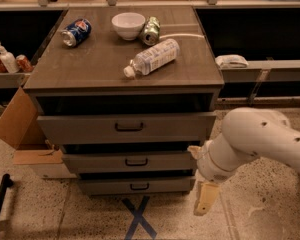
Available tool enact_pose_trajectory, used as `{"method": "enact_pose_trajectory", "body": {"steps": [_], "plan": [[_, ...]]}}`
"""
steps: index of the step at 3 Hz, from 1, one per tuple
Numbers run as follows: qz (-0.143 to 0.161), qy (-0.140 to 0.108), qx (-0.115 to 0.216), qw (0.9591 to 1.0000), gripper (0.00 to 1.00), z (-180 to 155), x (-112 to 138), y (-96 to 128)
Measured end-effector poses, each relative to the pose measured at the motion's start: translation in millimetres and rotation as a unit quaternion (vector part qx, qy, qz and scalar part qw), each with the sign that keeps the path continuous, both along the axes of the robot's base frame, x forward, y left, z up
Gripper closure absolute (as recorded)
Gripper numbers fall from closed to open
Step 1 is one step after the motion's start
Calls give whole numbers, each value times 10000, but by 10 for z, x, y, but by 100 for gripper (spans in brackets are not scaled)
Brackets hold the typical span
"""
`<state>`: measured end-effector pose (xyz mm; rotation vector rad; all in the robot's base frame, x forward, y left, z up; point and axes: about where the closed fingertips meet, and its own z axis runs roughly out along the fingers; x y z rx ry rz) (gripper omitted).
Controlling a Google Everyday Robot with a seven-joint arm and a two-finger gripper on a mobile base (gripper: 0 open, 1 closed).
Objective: Open bottom drawer
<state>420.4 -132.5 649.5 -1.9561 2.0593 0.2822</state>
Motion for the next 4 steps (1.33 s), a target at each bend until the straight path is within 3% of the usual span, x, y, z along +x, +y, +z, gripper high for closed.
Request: {"method": "enact_pose_trajectory", "body": {"steps": [1,2,3,4], "plan": [[23,382,156,9991,0,-799,-74,152],[24,382,156,9991,0,-802,-74,152],[163,377,98,9991,0,-1104,-42,154],[449,431,68,9980,0,-1691,-42,180]]}}
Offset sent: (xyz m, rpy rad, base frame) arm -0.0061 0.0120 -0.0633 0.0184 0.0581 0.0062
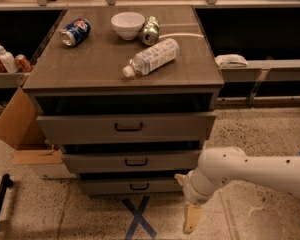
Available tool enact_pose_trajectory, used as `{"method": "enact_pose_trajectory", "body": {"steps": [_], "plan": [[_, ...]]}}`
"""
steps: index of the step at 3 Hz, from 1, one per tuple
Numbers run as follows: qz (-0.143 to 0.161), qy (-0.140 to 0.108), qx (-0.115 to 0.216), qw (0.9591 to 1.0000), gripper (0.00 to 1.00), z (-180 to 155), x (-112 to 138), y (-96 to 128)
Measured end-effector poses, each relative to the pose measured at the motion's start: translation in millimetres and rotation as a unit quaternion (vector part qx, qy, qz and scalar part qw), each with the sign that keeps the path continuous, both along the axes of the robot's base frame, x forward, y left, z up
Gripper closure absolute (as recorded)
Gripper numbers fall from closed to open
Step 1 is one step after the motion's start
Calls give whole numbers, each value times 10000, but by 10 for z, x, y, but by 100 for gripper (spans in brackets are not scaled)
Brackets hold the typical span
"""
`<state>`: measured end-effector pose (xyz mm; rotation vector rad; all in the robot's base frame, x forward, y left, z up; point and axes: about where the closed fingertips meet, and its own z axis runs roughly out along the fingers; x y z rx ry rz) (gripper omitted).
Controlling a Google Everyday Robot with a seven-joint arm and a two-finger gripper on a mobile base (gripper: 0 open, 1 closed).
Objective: Open bottom drawer
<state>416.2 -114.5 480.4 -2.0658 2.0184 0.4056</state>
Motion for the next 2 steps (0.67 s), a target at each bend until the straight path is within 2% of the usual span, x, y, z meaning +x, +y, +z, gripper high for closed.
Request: {"method": "enact_pose_trajectory", "body": {"steps": [1,2], "plan": [[171,71,51,9998,0,-619,-27,14],[201,239,212,9993,0,-1336,-80,52]]}}
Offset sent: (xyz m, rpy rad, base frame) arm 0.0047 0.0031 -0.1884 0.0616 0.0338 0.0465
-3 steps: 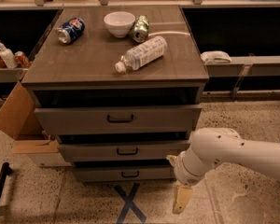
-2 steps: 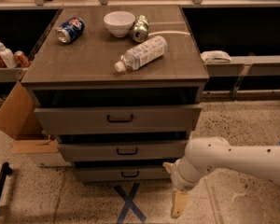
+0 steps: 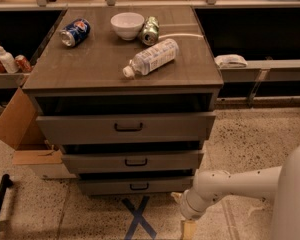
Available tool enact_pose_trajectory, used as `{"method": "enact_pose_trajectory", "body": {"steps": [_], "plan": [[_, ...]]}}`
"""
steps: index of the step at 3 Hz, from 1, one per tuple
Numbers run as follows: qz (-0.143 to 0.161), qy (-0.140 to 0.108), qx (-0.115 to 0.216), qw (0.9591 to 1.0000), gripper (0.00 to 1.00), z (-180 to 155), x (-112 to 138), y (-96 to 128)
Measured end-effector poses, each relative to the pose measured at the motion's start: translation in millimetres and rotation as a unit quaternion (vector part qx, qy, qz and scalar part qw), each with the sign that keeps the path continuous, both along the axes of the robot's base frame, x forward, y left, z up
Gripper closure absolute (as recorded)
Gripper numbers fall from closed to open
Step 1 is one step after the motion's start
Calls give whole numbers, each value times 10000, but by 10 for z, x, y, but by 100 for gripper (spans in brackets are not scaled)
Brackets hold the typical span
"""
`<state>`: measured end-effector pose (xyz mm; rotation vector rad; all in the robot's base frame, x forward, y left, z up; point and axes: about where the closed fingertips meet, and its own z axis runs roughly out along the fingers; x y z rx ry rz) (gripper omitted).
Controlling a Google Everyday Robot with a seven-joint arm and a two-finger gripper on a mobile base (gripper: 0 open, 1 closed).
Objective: Open bottom drawer
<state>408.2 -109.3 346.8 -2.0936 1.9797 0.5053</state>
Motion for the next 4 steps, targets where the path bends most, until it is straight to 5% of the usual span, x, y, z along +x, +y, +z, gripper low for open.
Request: {"method": "enact_pose_trajectory", "body": {"steps": [2,4], "plan": [[-25,-91,-137,9999,0,-226,124,-38],[-34,-659,-5,9978,0,-788,579,-212]]}}
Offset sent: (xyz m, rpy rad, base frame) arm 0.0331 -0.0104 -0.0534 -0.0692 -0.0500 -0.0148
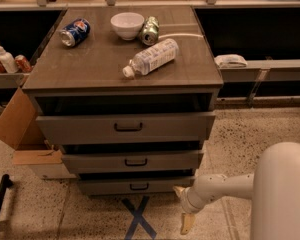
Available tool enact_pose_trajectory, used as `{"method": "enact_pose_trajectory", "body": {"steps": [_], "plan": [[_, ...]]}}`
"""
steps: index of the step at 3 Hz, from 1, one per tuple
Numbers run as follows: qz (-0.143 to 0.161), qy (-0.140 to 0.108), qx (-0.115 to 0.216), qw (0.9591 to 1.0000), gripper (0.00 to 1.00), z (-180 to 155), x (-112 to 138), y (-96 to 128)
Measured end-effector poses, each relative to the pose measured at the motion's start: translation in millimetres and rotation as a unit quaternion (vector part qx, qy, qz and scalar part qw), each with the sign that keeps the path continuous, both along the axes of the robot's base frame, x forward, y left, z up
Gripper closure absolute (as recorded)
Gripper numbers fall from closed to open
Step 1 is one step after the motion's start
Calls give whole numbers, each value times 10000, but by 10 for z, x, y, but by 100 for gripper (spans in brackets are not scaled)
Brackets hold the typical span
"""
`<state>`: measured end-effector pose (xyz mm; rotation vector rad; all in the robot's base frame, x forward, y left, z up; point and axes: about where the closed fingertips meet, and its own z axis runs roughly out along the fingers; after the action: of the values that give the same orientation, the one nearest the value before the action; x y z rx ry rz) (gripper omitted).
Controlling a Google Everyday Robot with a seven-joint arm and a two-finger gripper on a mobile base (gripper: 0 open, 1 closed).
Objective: Open bottom drawer
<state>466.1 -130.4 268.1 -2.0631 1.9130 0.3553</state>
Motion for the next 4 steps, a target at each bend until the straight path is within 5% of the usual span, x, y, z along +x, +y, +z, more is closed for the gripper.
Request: {"method": "enact_pose_trajectory", "body": {"steps": [2,4], "plan": [[174,-572,378,9975,0,-362,503,-8],[482,-702,599,9946,0,-701,1050,262]]}}
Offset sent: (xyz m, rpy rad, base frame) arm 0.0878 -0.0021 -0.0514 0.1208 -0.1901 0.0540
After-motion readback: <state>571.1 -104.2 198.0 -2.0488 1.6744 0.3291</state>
